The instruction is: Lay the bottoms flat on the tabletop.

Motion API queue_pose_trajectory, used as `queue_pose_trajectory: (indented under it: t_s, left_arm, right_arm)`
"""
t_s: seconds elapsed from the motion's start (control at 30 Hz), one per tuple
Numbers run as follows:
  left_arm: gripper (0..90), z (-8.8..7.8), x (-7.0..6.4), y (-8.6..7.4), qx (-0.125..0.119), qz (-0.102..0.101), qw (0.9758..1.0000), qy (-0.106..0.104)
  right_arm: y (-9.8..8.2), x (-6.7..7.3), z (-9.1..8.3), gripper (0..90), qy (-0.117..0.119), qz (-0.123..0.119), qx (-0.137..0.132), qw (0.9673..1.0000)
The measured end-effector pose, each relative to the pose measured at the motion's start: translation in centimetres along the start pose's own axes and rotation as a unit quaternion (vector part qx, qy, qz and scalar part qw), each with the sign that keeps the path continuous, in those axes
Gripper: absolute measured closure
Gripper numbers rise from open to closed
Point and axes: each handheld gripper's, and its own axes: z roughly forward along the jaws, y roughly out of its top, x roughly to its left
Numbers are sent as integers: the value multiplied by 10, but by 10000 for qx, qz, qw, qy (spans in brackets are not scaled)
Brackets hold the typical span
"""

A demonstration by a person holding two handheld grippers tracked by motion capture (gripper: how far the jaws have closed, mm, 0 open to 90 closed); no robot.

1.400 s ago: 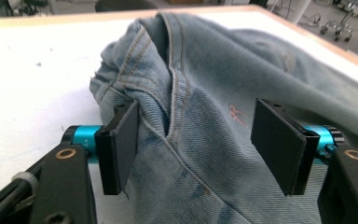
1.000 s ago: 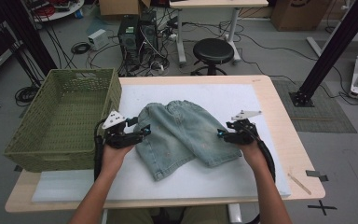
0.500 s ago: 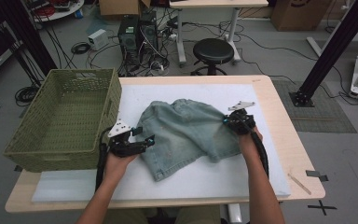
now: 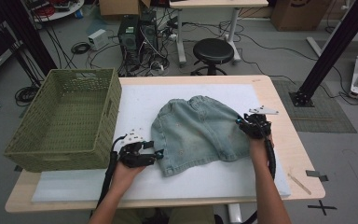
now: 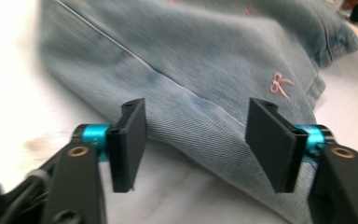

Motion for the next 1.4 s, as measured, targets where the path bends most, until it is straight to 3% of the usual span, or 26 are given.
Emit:
queue_pose_trajectory:
  t_s: [0.13,0.23,0.3,0.4,0.47,0.5,0.57,0.63,0.73,0.83,0.9,0.93,1.0,1.07,1.13,1.17,1.27,1.4]
  left_arm:
    - [346,12,-5,3,398,134,9991,29]
    - [421,18,-8,5,604,296,9976,134]
    - [523,20,-10,7,602,369,9972,242]
    - [753,22,-11,9,610,411,9964,410]
    - [822,18,-11,11,407,463,9973,398]
    - [825,15,-9,13,226,343,9986,348]
    - [826,7,-2,18,-143,180,9996,180]
    - [826,-3,4,23,-428,77,9987,267]
    - [826,-13,16,26,-705,-118,9965,426]
    - [826,-12,21,26,-654,-84,9958,637]
    - [825,-8,21,24,-565,2,9959,708]
    - [822,-7,22,23,-542,34,9958,741]
    - [805,-6,23,22,-517,11,9960,728]
    - [690,-4,24,20,-450,-42,9971,605]
    - [553,-3,24,18,-392,-25,9977,548]
    - [514,-4,24,16,-418,-17,9977,525]
    - [460,-6,24,16,-474,-33,9976,505]
    - [451,-12,20,18,-624,75,9968,492]
  right_arm:
    - [-9,4,-21,624,240,-315,-222,9990]
    - [-18,7,-31,606,447,-463,-258,9976]
    - [-23,10,-33,591,643,-511,-243,9963]
    - [-27,15,-36,579,861,-580,-216,9944]
    - [-28,17,-39,578,1000,-652,-220,9926]
    - [-27,19,-42,578,1118,-672,-233,9912]
    - [-26,21,-47,564,1479,-730,-253,9860]
    - [-25,26,-53,556,1943,-837,-259,9770]
    - [-23,42,-56,555,2365,-1127,-224,9648]
    - [-23,65,-49,528,2800,-1299,-29,9512]
    - [-24,82,-41,524,2890,-1462,133,9460]
    - [-24,89,-36,526,2831,-1559,224,9461]
    - [-24,100,-29,618,2422,-1809,438,9522]
    - [-25,103,-23,798,2245,-1928,593,9534]
    - [-23,101,-23,853,2262,-1932,581,9529]
    - [-21,99,-25,858,2304,-1859,487,9539]
    - [-11,86,-28,859,2310,-1412,139,9626]
    - [1,76,-23,855,2282,-1100,-57,9674]
